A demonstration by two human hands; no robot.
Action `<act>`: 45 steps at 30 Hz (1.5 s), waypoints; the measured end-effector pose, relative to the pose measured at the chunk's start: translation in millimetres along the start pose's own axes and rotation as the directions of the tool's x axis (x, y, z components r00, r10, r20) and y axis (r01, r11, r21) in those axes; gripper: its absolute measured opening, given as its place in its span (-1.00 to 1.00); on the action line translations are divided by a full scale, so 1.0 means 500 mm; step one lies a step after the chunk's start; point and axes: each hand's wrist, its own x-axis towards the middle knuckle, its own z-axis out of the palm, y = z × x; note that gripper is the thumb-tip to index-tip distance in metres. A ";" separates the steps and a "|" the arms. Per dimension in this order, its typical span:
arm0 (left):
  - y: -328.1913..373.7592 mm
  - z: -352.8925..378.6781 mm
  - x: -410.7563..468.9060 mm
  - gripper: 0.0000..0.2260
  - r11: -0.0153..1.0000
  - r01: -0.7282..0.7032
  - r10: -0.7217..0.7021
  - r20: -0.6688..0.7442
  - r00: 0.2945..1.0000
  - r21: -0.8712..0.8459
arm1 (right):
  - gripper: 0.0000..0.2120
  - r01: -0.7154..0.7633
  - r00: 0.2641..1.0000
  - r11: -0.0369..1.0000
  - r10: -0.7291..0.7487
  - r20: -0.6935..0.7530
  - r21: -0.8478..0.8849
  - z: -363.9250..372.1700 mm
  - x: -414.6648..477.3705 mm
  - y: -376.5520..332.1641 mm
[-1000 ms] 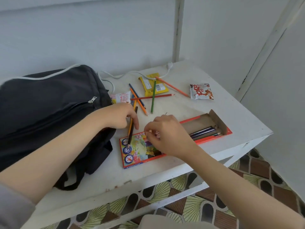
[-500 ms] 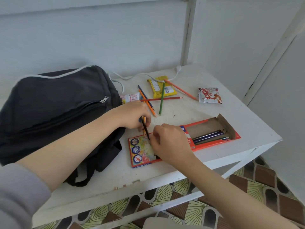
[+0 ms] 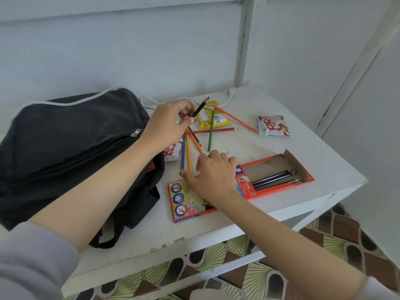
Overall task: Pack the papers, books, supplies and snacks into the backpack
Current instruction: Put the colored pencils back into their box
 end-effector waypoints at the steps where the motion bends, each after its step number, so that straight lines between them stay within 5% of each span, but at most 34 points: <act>1: 0.000 0.000 -0.001 -0.84 1.000 0.005 -0.005 -0.016 1.000 -0.010 | -0.52 -0.010 0.999 1.000 0.010 0.032 -0.003 0.004 0.008 -0.003; 4: 0.003 -0.002 -0.004 -0.84 0.998 0.011 -0.015 -0.050 0.999 -0.068 | -0.67 -0.034 0.998 0.997 0.030 0.061 0.070 0.006 0.019 0.003; 9: 0.008 -0.005 0.007 -0.87 0.984 0.047 -0.067 -0.107 0.992 -0.173 | -0.79 -0.087 0.986 0.921 0.135 -0.100 0.380 -0.030 0.016 0.065; 12: 0.032 0.001 0.015 -0.87 0.957 0.068 -0.108 -0.129 0.986 -0.281 | -0.87 -0.096 0.948 0.702 0.280 -0.149 0.705 -0.072 -0.004 0.121; 16: 0.074 0.036 0.019 -0.87 0.903 0.101 -0.133 -0.050 0.990 -0.417 | -0.88 -0.096 0.831 0.231 0.554 -0.050 0.968 -0.113 -0.029 0.203; 19: 0.108 0.075 0.021 -0.87 0.850 0.124 -0.138 0.012 0.990 -0.512 | -0.86 -0.093 0.722 0.108 0.692 -0.007 0.990 -0.129 -0.038 0.259; 22: 0.142 0.119 0.016 -0.86 0.792 0.155 -0.125 0.091 0.988 -0.590 | -0.84 -0.120 0.646 0.153 0.762 -0.040 0.981 -0.142 -0.043 0.293; 25: 0.168 0.158 0.009 -0.88 0.785 0.140 -0.067 0.141 0.988 -0.604 | -0.87 -0.167 0.631 0.308 0.763 -0.138 0.937 -0.148 -0.041 0.313; 37: 0.177 0.231 0.000 -0.80 0.925 0.036 0.016 0.134 0.991 -0.379 | -0.85 -0.325 0.738 0.667 0.622 -0.261 0.671 -0.138 -0.009 0.356; 45: 0.172 0.264 -0.008 -0.57 0.954 0.040 0.069 0.344 0.936 -0.298 | -0.69 -0.405 0.819 0.733 0.556 -0.139 0.546 -0.114 -0.028 0.363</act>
